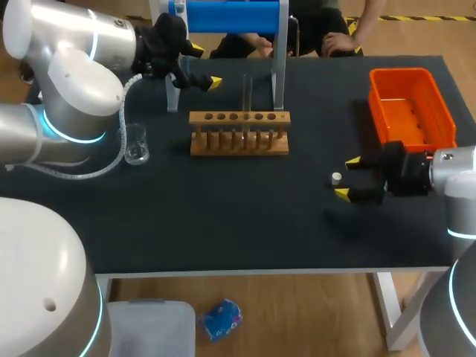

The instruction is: Invert the test tube, pick up the pipette, mount the tip to pipette, aspirate from beaker and dispense into the tube, eject the tip, return the pipette, and cap with the stopper.

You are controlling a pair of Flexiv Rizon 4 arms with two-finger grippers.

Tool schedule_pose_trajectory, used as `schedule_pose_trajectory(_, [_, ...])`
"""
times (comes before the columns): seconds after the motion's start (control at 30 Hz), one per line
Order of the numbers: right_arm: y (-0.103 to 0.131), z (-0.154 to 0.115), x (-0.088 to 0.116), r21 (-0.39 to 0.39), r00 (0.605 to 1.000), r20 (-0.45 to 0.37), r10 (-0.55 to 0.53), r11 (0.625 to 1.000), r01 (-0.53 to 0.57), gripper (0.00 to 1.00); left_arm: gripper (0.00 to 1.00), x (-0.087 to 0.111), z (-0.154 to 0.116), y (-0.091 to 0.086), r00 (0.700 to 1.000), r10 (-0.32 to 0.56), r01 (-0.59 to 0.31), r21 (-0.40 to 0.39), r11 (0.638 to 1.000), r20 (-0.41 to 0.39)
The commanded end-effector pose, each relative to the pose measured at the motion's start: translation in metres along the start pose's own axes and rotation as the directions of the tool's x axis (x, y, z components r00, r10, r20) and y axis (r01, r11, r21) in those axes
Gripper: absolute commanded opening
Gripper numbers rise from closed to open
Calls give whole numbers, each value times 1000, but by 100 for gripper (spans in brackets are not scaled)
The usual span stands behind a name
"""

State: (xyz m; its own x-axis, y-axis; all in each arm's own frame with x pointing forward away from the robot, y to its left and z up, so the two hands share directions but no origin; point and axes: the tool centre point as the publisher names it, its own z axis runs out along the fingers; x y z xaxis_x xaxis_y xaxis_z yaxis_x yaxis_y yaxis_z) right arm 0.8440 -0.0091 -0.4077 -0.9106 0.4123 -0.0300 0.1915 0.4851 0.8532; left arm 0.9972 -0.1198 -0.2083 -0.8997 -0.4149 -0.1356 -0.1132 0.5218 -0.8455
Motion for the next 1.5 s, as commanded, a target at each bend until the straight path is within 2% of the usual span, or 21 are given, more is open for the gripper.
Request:
schedule_pose_trajectory(0.03, [-3, 11, -5, 9, 1000, -9, 1, 1000, -1, 87, 100, 0, 0, -1, 1000, -1, 1, -4, 1000, -3])
schedule_pose_trajectory(0.1, [-4, 14, -6, 12, 1000, -12, 0, 1000, 0, 82, 100, 0, 0, -1, 1000, -1, 1, -4, 1000, -3])
schedule_pose_trajectory(0.23, [-5, 16, -9, 15, 1000, -14, 1, 1000, -1, 84, 100, 0, 0, -1, 1000, -1, 1, -4, 1000, -3])
schedule_pose_trajectory(0.33, [-5, 17, -11, 15, 1000, -13, 1, 1000, -1, 79, 100, 0, 0, -1, 1000, -1, 1, -4, 1000, -3])
schedule_pose_trajectory(0.57, [-8, 21, -16, 17, 1000, -4, 6, 1000, -5, 87, 100, 0, 0, -1, 1000, -1, 1, -4, 1000, -3])
schedule_pose_trajectory(0.73, [-9, 22, -18, 16, 1000, -4, 9, 1000, -9, 80, 100, 0, 0, -1, 1000, -1, 1, -4, 1000, -3])
schedule_pose_trajectory(1.07, [-9, 26, -18, 17, 1000, -9, 11, 1000, -11, 49, 100, 0, 0, -1, 1000, -1, 1, -4, 1000, -3])
schedule_pose_trajectory(1.5, [-9, 28, -19, 21, 1000, -8, 7, 1000, -7, 47, 100, 0, 0, -1, 1000, -1, 1, -4, 1000, -3])
